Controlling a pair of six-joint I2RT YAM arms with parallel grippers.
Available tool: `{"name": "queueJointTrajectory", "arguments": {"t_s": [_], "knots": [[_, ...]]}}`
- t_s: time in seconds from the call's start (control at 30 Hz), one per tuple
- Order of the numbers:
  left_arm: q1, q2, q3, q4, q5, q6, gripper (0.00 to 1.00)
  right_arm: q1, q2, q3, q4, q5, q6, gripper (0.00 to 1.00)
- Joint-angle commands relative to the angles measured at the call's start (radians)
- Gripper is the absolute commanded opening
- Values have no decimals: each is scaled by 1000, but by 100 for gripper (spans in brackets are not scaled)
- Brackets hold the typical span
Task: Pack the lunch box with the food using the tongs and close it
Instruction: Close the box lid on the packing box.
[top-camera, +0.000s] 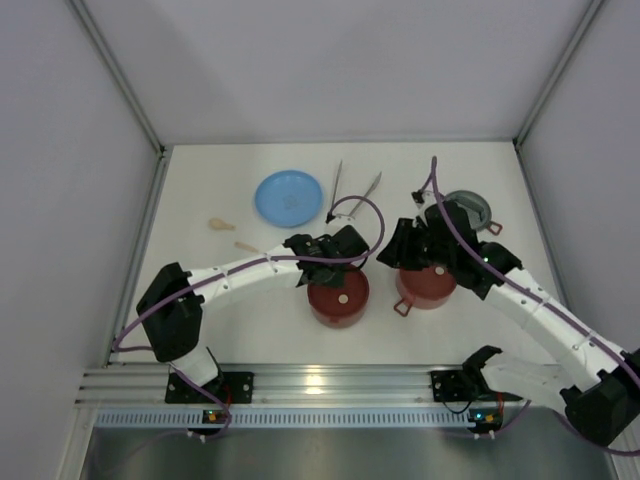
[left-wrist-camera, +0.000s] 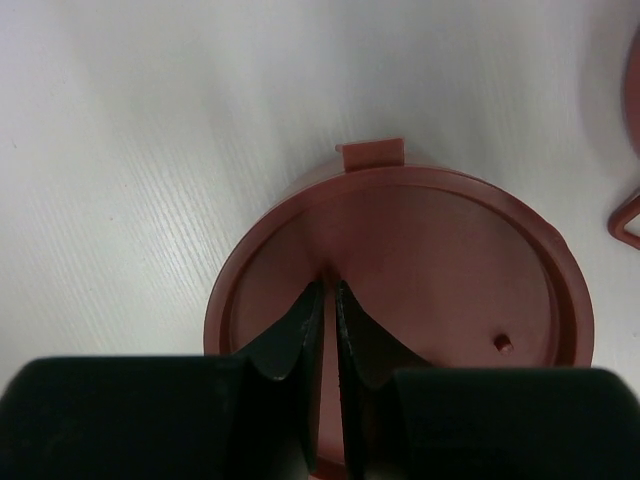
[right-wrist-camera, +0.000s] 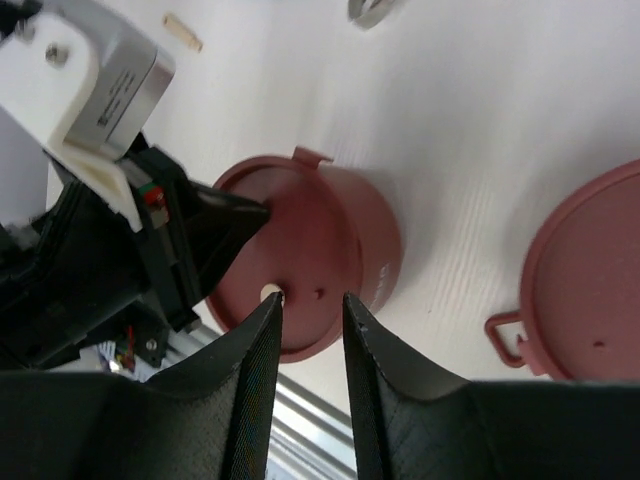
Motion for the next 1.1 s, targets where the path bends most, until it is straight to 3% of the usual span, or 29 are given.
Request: {"name": "queueJointTrajectory", "arguments": {"t_s": [0.0,0.13,0.43,0.77,1.07], "knots": [[3,45,-60,-17,83,-7,13,108,41,40,61,54,50,30],[3,23,-66,-23,81,-9,13,188,124,14,109,83,87,29],[3,-14,-88,-17,93,-16,13,241,301,-112,222,105,142,25],[2,-26,-99,-6,99,-16,13,254,241,-146,186,169,133,25],[3,-64,-114,15,64,-21,17,254,180,-54,144,269,79,27]]}}
